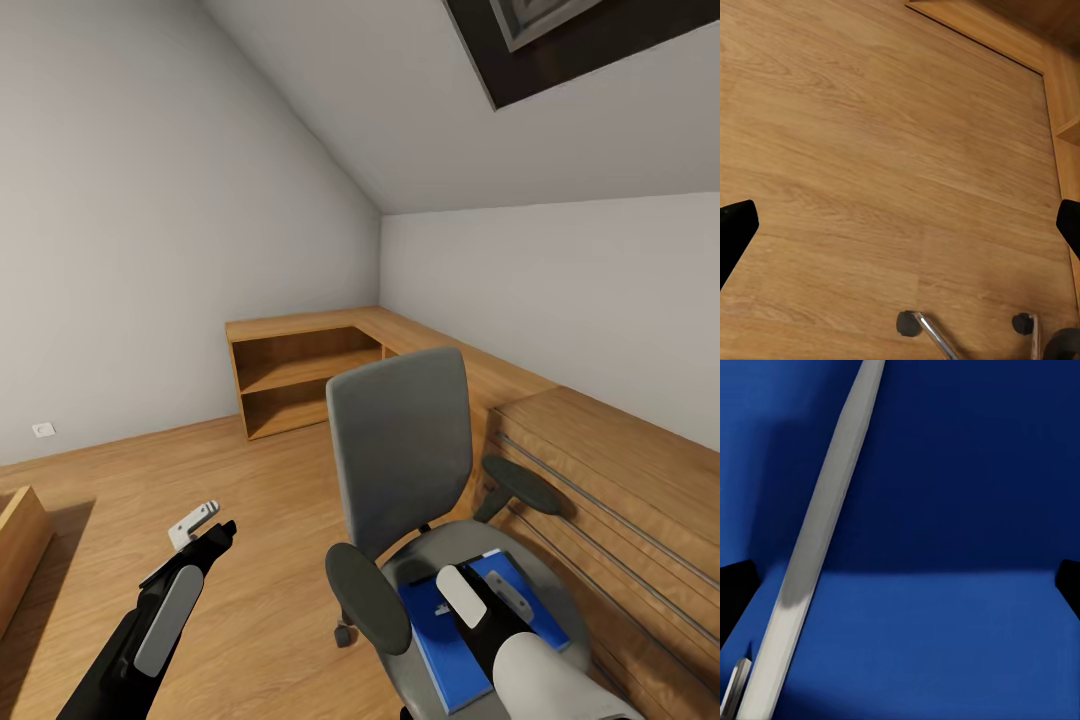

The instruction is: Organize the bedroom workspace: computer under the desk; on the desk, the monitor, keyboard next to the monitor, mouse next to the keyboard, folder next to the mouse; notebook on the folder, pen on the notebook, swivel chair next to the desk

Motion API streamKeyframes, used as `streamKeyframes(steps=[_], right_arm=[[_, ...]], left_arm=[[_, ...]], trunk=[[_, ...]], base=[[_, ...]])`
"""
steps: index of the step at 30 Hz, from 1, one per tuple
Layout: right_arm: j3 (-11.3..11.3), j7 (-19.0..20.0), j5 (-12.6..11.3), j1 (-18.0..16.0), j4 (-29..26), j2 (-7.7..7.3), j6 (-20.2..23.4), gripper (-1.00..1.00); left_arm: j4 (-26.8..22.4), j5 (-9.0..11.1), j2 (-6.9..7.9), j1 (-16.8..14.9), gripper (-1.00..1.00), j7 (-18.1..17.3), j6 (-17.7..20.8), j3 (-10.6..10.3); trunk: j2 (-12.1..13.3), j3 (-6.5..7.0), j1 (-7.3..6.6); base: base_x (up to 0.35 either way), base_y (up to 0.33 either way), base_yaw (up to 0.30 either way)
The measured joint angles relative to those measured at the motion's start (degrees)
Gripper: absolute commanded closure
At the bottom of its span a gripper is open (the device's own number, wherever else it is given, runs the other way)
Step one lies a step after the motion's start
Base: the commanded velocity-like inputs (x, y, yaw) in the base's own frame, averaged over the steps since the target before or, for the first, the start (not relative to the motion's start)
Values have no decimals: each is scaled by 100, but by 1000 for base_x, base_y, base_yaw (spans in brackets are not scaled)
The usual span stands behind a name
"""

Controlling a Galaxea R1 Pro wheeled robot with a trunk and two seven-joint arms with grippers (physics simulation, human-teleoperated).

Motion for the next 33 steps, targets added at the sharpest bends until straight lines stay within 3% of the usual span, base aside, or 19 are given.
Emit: streamKeyframes(steps=[5, 6, 33], right_arm=[[0, 0, 1, 0, 0, 0, 1, -100], [0, 0, 1, 0, 0, 0, 1, 100], [-5, 3, -13, -1, -8, -4, 11, 100]], left_arm=[[0, 0, 0, 0, -100, 0, 0, 0], [0, 0, 0, 0, -100, 0, 0, 2], [12, 0, -21, 0, -100, 1, 0, -1]], trunk=[[0, 0, 0], [0, 0, 0], [-1, 0, 0]], base=[[0, 0, 0], [0, 0, 0], [0, 0, 0]])
